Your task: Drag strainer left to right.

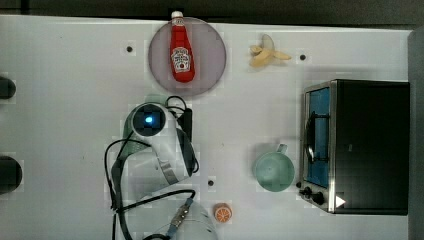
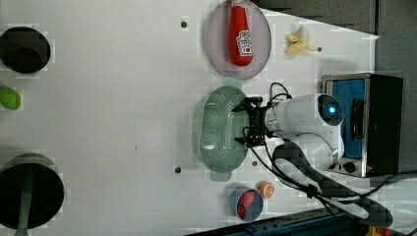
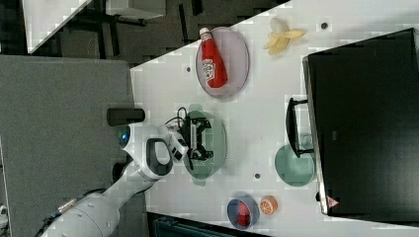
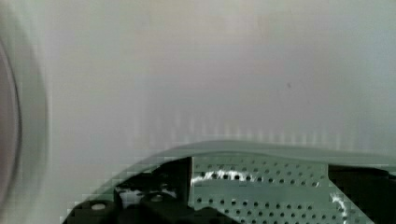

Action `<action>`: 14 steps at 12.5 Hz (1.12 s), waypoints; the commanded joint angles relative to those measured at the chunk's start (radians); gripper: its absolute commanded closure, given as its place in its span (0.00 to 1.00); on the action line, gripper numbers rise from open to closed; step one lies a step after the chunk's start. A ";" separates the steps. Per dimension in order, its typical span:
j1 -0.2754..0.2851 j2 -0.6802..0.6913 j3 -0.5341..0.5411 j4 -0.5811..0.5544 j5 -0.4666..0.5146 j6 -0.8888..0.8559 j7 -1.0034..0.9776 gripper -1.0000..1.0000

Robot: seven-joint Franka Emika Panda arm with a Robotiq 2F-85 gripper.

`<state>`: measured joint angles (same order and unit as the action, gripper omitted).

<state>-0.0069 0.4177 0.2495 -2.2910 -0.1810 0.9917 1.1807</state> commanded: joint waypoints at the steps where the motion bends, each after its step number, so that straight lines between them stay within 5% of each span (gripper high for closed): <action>1: -0.031 -0.033 -0.038 -0.022 -0.004 -0.001 -0.123 0.00; 14: -0.046 -0.044 -0.250 -0.047 -0.004 0.047 -0.354 0.00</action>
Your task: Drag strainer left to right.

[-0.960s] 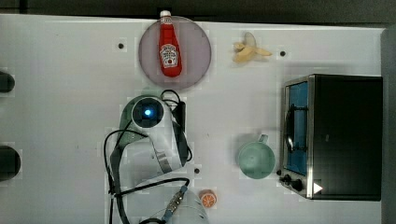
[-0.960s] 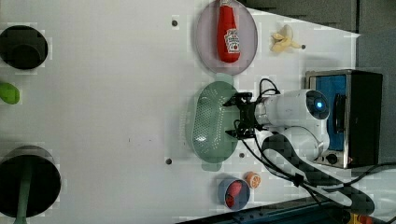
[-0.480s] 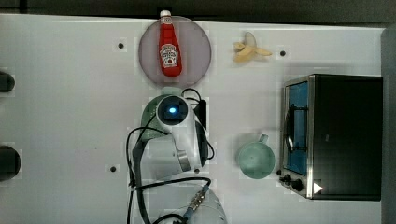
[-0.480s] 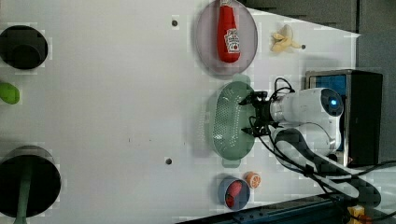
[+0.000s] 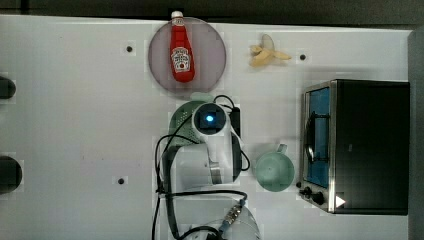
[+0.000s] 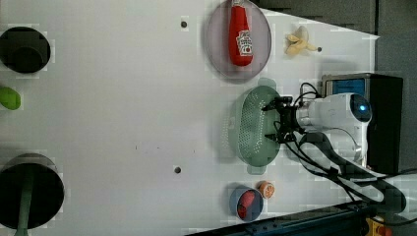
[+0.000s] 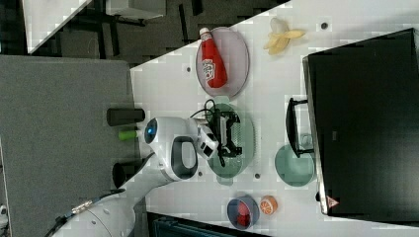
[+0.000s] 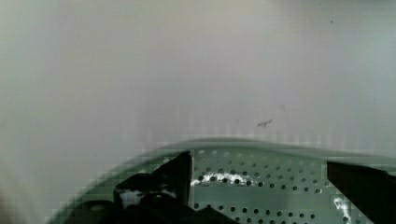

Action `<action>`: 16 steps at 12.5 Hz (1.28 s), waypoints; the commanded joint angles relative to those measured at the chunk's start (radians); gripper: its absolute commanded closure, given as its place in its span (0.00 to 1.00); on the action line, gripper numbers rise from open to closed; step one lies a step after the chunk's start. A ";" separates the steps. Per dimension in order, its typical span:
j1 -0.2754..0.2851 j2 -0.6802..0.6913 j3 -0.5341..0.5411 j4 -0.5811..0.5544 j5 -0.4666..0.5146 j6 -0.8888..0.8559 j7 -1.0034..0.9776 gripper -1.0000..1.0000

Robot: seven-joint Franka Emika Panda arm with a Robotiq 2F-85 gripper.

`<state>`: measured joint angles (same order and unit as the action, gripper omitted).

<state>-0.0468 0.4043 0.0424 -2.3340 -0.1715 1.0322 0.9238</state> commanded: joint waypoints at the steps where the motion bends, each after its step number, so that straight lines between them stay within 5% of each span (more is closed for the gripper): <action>1: -0.006 -0.031 -0.059 -0.004 -0.014 0.008 -0.110 0.00; 11: -0.006 -0.056 -0.156 -0.003 -0.013 0.014 -0.185 0.00; 16: -0.005 -0.333 -0.113 0.011 -0.009 -0.180 -0.611 0.00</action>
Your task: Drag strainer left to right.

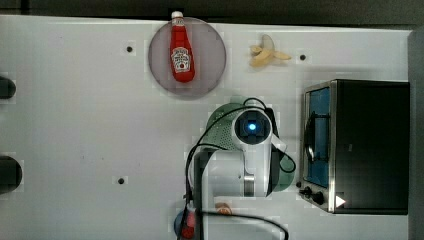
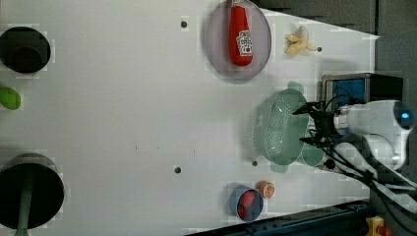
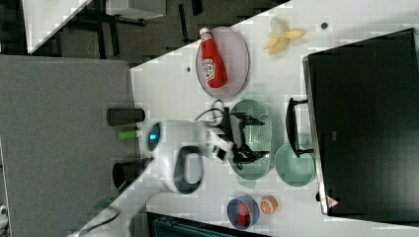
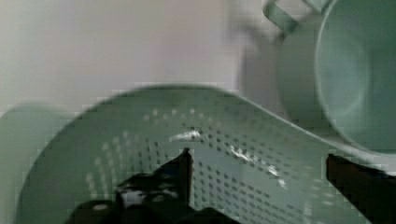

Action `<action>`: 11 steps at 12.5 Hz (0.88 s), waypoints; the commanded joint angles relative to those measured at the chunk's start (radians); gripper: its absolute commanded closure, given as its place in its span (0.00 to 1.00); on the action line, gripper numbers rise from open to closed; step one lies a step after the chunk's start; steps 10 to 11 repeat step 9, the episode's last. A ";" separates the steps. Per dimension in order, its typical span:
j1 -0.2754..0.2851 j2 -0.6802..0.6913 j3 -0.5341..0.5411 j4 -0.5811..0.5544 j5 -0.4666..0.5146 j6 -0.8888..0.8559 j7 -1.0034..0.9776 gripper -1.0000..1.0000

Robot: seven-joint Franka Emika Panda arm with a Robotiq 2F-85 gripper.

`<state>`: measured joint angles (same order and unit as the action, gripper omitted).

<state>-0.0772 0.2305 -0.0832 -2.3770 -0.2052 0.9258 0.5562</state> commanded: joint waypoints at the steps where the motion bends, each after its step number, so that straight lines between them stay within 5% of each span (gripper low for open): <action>1: 0.026 -0.220 0.020 0.078 0.032 -0.166 -0.290 0.00; 7: 0.031 -0.470 0.081 0.321 0.181 -0.714 -0.408 0.00; 11: 0.031 -0.495 0.074 0.393 0.180 -0.805 -0.538 0.00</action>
